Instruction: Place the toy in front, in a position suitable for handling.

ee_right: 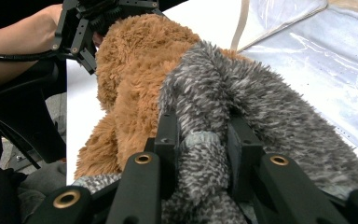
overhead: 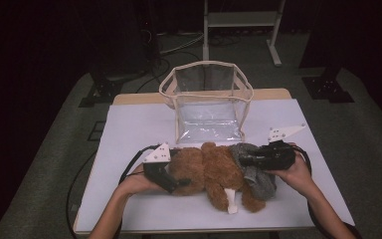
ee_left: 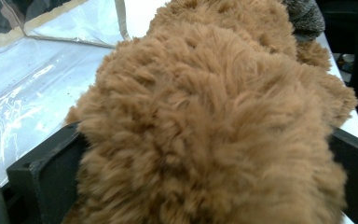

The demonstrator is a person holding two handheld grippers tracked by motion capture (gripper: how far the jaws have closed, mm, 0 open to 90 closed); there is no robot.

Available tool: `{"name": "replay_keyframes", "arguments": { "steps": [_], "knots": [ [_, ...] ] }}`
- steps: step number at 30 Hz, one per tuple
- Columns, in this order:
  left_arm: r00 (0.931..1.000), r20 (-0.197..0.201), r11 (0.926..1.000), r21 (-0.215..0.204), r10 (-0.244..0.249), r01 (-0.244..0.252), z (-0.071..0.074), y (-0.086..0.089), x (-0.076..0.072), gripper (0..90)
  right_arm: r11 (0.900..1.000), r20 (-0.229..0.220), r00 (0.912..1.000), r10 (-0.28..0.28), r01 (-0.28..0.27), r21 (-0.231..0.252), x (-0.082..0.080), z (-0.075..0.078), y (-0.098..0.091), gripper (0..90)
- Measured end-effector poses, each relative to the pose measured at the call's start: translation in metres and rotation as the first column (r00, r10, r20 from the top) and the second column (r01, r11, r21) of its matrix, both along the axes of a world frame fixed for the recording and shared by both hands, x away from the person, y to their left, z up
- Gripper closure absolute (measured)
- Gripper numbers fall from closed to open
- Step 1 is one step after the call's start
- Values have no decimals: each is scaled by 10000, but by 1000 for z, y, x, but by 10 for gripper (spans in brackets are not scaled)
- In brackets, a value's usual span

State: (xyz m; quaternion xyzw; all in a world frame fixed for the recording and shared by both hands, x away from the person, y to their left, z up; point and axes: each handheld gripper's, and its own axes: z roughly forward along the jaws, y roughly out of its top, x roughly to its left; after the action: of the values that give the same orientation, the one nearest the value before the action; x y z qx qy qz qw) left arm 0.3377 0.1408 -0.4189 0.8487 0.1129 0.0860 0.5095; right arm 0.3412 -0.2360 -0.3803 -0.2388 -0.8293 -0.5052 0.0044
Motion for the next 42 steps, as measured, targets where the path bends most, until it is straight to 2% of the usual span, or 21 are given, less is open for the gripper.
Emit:
{"name": "replay_keyframes", "arguments": {
  "steps": [2, 4, 7, 9, 10, 13, 20, 22, 24, 29, 31, 36, 38, 39, 40, 41, 42],
  "knots": [
    [9999, 121, 10000, 54, -58, 57, -1, -5, 0, 0, 10000, -1, 10000, 15, -15, -10, 0, 0, -1, 690],
    [9998, 217, 9993, 363, -13, 5, -2, -13, -1, 3, 10000, -43, 10000, 5, -5, -17, 0, 0, -1, 689],
    [9994, 354, 9980, 628, 66, -88, 7, -20, -2, 233, 9999, -72, 9999, -140, 140, -28, 0, 1, -6, 688],
    [9990, 432, 9980, 623, -110, 83, 11, -28, -3, 328, 9995, -169, 9994, -302, 304, 99, 0, 2, -14, 688],
    [9988, 475, 9981, 603, -122, 93, 12, -30, -3, 345, 9992, -219, 9992, -348, 352, 165, 0, 3, -18, 687],
    [9991, 347, 9990, 373, -243, 230, 11, -41, 0, 357, 9983, -211, 9985, -504, 510, 282, -2, 6, -29, 687],
    [9967, 192, 9966, -250, -784, 789, 11, -86, 6, 366, 9938, 63, 9938, -1108, 1108, 129, -11, 25, -61, 687],
    [9956, 297, 9958, -203, -887, 893, 13, -96, 6, 367, 9922, 145, 9921, -1246, 1245, 94, -14, 29, -69, 687],
    [9953, 406, 9961, 39, -883, 882, 15, -100, 6, 368, 9907, 195, 9905, -1359, 1360, -35, -17, 31, -73, 687],
    [9964, 507, 9957, 664, -685, 651, 27, -82, 3, 370, 9934, 157, 9933, -1145, 1144, 47, -15, 28, -65, 687],
    [9968, 577, 9937, 1010, -555, 495, 34, -69, 1, 369, 9960, 164, 9959, -892, 891, 36, -12, 27, -54, 687],
    [9974, 687, 9880, 1543, -213, 105, 43, -31, -7, 366, 9999, 102, 9998, -160, 160, 30, -3, 22, -13, 687],
    [9979, 635, 9827, 1851, -100, -19, 43, -15, -12, 358, 9999, 38, 9999, 151, -151, -70, -1, 18, 3, 687],
    [9989, 467, 9798, 2001, -37, -57, 37, -2, -17, 354, 9993, 9, 9994, 355, -355, -113, -1, 15, 12, 687],
    [9989, 467, 9798, 2001, -37, -57, 37, -2, -17, 338, 9993, 9, 9994, 355, -355, -113, -1, 15, 12, 687],
    [9992, 403, 9777, 2100, 9, -94, 33, 3, -19, 338, 9972, -79, 9973, 736, -737, -146, -1, 11, 29, 687],
    [9992, 386, 9814, 1913, 103, -175, 29, 6, -21, 323, 9961, -69, 9963, 862, -863, -198, -2, 12, 35, 686]
  ]
}}
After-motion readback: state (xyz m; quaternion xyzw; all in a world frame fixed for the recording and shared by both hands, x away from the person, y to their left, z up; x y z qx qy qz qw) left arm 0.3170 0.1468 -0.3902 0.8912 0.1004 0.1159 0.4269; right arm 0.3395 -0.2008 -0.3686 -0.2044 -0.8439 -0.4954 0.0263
